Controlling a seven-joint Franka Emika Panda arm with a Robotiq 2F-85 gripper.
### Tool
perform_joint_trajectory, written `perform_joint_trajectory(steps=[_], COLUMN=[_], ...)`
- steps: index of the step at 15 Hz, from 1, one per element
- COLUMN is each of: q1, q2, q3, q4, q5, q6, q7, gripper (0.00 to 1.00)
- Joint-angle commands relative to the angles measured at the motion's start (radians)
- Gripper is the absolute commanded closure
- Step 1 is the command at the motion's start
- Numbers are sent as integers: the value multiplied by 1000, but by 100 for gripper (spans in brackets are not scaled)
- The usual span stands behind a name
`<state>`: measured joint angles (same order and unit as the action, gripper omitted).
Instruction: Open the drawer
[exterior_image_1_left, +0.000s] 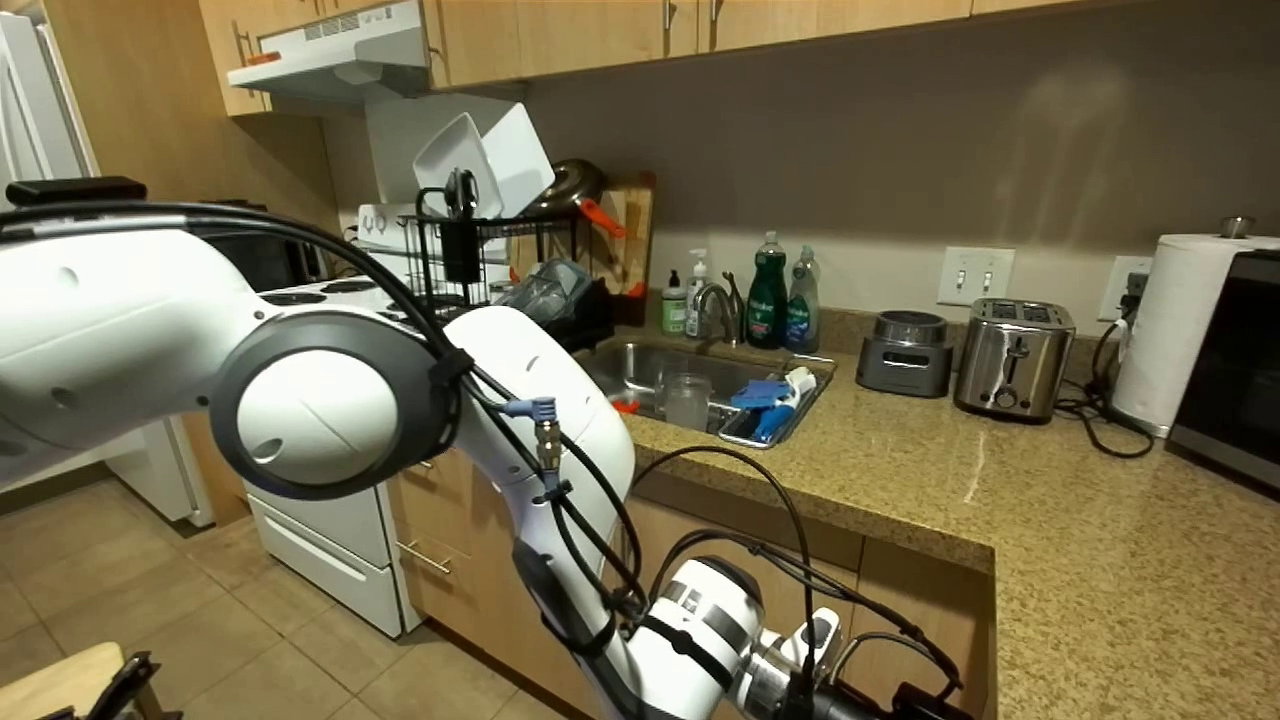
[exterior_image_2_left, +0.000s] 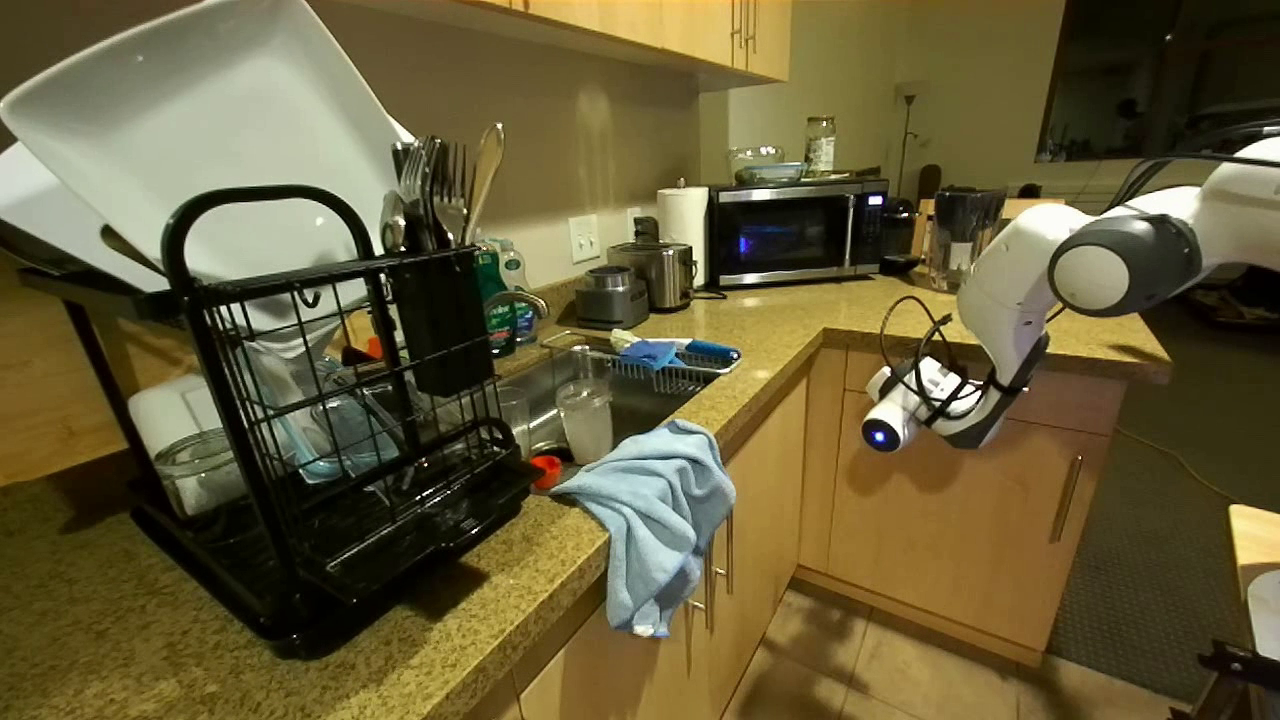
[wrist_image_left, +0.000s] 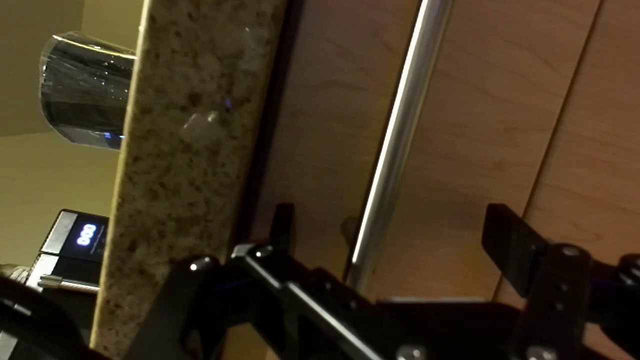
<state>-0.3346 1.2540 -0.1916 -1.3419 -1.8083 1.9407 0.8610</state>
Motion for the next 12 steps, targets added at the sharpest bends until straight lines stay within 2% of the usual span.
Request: perform_joint_trajectory(steps=[1,8,10,12], q1=[-4,16,21,28], q2=[25,41,43,45], q3=[-10,-15,-14,-15], q4=[38,42,42,39], q5=[5,9,9,9], q6=[21,-16,-36,-54], q7=[-39,-30,-28,-18], gripper=[30,76,85,90])
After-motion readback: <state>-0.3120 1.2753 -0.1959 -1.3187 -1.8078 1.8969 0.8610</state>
